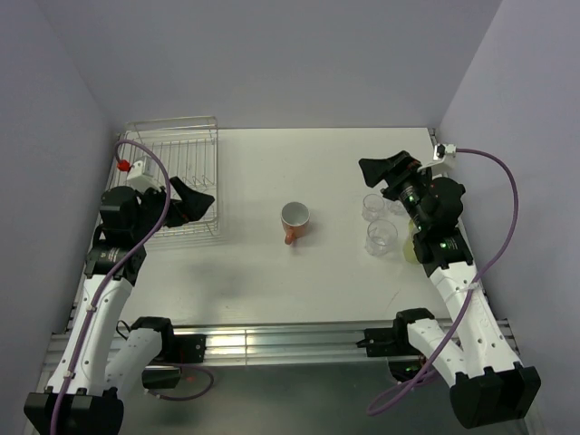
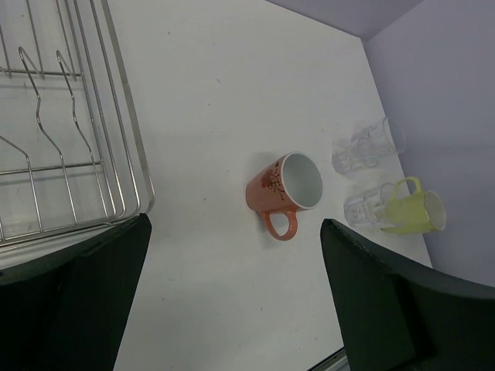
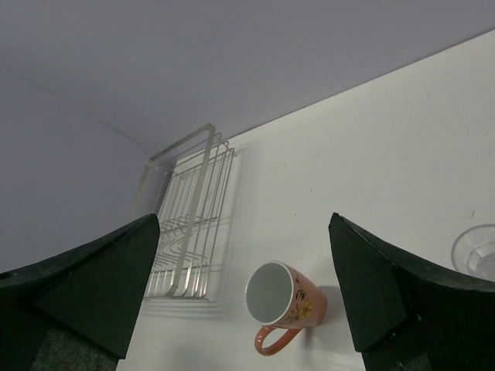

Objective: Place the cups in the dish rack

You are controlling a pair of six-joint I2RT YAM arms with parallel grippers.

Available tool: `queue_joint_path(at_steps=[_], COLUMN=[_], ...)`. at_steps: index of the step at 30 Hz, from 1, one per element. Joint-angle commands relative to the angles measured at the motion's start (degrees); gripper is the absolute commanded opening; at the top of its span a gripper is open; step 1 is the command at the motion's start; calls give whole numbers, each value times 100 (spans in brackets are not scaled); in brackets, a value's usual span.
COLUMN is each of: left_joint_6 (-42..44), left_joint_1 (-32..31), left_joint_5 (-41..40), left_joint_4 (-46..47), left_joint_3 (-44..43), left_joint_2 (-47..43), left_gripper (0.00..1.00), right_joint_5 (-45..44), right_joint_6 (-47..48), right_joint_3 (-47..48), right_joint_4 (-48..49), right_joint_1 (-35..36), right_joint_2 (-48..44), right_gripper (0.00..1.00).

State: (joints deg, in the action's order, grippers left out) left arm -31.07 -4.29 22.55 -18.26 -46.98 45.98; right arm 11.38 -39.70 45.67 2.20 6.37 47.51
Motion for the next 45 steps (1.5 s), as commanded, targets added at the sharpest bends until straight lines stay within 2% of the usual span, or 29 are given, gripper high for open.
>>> queue_joint_path(at_steps=[1,10,22,28,35,37,40,45], left_joint_6=[84,75,66,66,66,66,66,75], left_joint_1=[16,8,16,8,16,16,16,16], left_joint_5=[197,285,338,364,365,365,347,224], left_joint_4=[227,271,262,218,191,183,165,130], left_joint_3=[-136,-110,-109,-136,-153,-153,-153,-162], left_joint_2=[-1,-18,26,96,113,122,131,105], left_gripper=[99,99,99,99,99,99,99,99], right_joint_5=[-179,-285,-909,-1146,-2120,-2288,-2675,-3062], right_joint_6=[182,331,578,867,1114,1228,1342,1378], right_joint_3=[267,346,355,750,1075,1215,1575,2077], right_joint_4=[-34,-176,-483,-922,-1177,-1239,-1449,-1889], right_joint_1=[92,180,593,1041,1858,2244,2780,3300], right_joint_2=[-4,4,13,390,733,891,1304,2306], right_gripper=[98,100,100,100,99,97,89,63])
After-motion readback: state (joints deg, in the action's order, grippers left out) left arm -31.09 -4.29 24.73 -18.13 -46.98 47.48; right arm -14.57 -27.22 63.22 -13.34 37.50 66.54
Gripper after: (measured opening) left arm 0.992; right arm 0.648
